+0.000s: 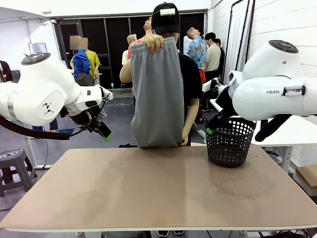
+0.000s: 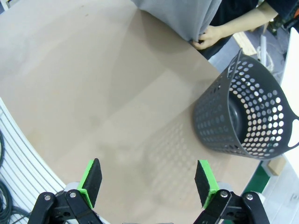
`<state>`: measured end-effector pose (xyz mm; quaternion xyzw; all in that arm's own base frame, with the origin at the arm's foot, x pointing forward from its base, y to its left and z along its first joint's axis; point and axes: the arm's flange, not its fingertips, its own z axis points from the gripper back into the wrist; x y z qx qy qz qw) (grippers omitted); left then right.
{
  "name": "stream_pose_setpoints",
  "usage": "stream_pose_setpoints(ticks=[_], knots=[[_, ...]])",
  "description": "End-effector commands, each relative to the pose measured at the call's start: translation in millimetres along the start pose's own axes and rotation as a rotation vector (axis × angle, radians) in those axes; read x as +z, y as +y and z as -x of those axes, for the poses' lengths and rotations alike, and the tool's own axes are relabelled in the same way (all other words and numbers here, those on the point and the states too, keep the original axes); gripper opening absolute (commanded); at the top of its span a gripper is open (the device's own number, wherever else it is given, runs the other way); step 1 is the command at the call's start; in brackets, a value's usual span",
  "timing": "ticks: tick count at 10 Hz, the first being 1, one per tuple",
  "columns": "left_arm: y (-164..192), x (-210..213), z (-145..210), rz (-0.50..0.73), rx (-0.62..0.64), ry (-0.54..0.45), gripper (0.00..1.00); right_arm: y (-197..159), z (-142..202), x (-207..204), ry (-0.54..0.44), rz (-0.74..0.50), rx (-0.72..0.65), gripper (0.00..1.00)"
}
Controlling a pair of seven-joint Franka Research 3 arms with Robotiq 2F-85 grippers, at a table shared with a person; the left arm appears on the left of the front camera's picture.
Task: Fold the training pants.
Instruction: Grab both ends of the Training pants handed by a person.
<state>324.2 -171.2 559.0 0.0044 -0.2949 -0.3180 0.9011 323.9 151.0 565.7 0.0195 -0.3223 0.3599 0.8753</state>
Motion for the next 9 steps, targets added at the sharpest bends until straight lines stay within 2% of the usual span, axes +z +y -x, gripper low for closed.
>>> stream_pose_setpoints(ticks=[1, 9], knots=[[1.6, -0.6, -1.6, 0.002, 0.001, 0.001, 1.0, 0.0, 0.2, -0.3, 0.001, -0.001, 0.0, 1.0], [1.6, -0.6, -1.6, 0.002, 0.001, 0.001, 1.0, 0.0, 0.2, -0.3, 0.001, -0.001, 0.0, 1.0]])
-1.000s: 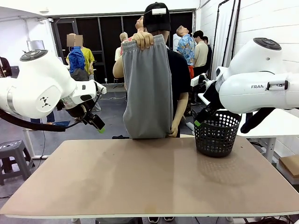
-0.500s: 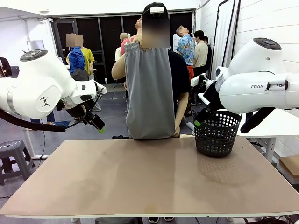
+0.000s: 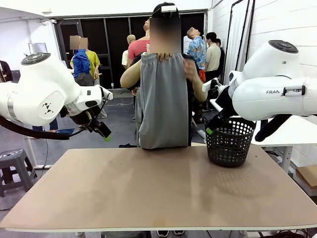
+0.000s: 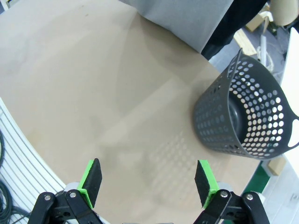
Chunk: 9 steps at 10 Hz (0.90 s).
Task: Fold the training pants.
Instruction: Grab both ends of the Training pants handed by a person.
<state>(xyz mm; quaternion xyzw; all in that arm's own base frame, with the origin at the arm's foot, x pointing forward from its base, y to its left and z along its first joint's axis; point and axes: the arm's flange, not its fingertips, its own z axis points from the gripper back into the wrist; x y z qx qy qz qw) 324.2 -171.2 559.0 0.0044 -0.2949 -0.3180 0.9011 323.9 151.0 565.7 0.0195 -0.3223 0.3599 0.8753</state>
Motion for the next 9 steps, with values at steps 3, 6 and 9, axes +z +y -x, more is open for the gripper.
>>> stream_pose_setpoints(ticks=[3, 6, 9], knots=[[1.6, -0.6, -1.6, 0.002, 0.001, 0.001, 1.0, 0.0, 0.2, -0.3, 0.001, -0.001, 0.0, 1.0], [1.6, -0.6, -1.6, 0.002, 0.001, 0.001, 1.0, 0.0, 0.2, -0.3, 0.001, -0.001, 0.0, 1.0], [1.6, -0.6, -1.6, 0.002, 0.001, 0.001, 1.0, 0.0, 0.2, -0.3, 0.001, -0.001, 0.0, 1.0]])
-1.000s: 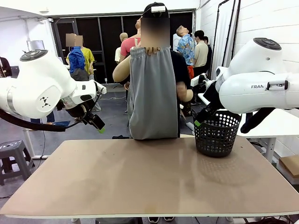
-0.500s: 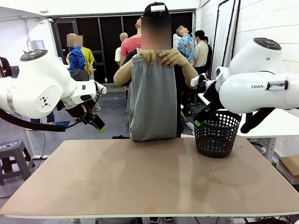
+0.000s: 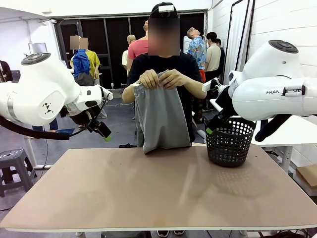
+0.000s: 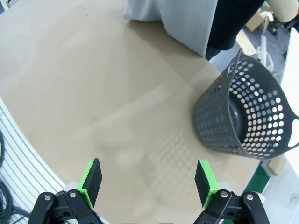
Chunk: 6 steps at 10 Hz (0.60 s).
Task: Fold the training pants.
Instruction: Grab both ends of the Training pants handed by a person.
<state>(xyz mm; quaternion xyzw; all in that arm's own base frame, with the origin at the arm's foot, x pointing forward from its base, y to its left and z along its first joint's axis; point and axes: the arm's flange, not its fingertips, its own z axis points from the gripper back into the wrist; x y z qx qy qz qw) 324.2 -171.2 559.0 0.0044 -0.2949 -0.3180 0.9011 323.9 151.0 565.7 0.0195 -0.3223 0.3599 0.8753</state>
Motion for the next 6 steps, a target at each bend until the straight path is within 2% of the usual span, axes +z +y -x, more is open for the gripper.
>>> stream_pose_setpoints(ticks=[1, 6], knots=[[1.6, -0.6, -1.6, 0.002, 0.001, 0.001, 1.0, 0.0, 0.2, -0.3, 0.001, -0.001, 0.0, 1.0], [1.6, -0.6, -1.6, 0.002, 0.001, 0.001, 1.0, 0.0, 0.2, -0.3, 0.001, -0.001, 0.0, 1.0]])
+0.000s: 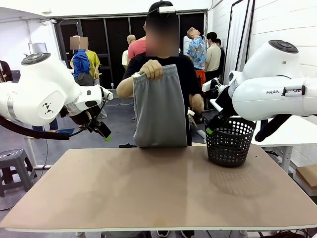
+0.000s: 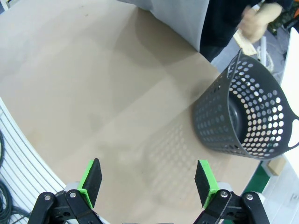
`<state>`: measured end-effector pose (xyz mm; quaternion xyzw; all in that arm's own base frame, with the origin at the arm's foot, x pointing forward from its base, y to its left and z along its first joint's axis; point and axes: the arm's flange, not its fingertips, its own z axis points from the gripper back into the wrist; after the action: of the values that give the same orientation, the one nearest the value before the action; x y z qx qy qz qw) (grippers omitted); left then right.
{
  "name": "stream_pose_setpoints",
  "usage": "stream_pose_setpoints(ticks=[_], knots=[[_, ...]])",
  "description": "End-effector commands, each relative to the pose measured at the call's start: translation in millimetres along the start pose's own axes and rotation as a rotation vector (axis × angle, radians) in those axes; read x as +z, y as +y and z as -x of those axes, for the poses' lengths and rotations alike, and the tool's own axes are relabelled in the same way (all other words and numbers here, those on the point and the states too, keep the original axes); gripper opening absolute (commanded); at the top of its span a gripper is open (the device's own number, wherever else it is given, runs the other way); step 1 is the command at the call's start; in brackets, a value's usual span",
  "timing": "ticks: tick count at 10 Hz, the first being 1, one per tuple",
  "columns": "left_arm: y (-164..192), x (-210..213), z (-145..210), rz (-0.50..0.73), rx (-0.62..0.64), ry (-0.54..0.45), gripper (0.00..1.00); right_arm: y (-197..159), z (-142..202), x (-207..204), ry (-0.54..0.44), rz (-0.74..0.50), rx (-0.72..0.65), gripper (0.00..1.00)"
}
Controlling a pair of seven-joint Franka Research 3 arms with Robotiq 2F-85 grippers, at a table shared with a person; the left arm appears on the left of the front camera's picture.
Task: Fold the training pants.
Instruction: Grab both ends of the Training pants handed by a person.
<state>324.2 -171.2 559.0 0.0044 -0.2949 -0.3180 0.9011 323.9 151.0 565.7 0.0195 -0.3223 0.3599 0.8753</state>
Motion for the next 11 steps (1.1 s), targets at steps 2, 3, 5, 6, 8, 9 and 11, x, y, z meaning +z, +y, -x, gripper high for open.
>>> stream_pose_setpoints(ticks=[2, 3, 5, 6, 8, 9, 11], knots=[[1.6, -0.6, -1.6, 0.002, 0.001, 0.001, 1.0, 0.0, 0.2, -0.3, 0.001, -0.001, 0.0, 1.0], [1.6, -0.6, -1.6, 0.002, 0.001, 0.001, 1.0, 0.0, 0.2, -0.3, 0.001, -0.001, 0.0, 1.0], [1.6, -0.6, -1.6, 0.002, 0.001, 0.001, 1.0, 0.0, 0.2, -0.3, 0.001, -0.001, 0.0, 1.0], [1.6, -0.6, -1.6, 0.002, 0.001, 0.001, 1.0, 0.0, 0.2, -0.3, 0.001, -0.001, 0.0, 1.0], [1.6, -0.6, -1.6, 0.002, 0.001, 0.001, 1.0, 0.0, 0.2, -0.3, 0.001, -0.001, 0.0, 1.0], [1.6, -0.6, -1.6, 0.002, 0.001, 0.001, 1.0, 0.0, 0.2, -0.3, 0.001, -0.001, 0.0, 1.0], [1.6, -0.6, -1.6, 0.002, 0.001, 0.001, 1.0, 0.0, 0.2, -0.3, 0.001, -0.001, 0.0, 1.0]])
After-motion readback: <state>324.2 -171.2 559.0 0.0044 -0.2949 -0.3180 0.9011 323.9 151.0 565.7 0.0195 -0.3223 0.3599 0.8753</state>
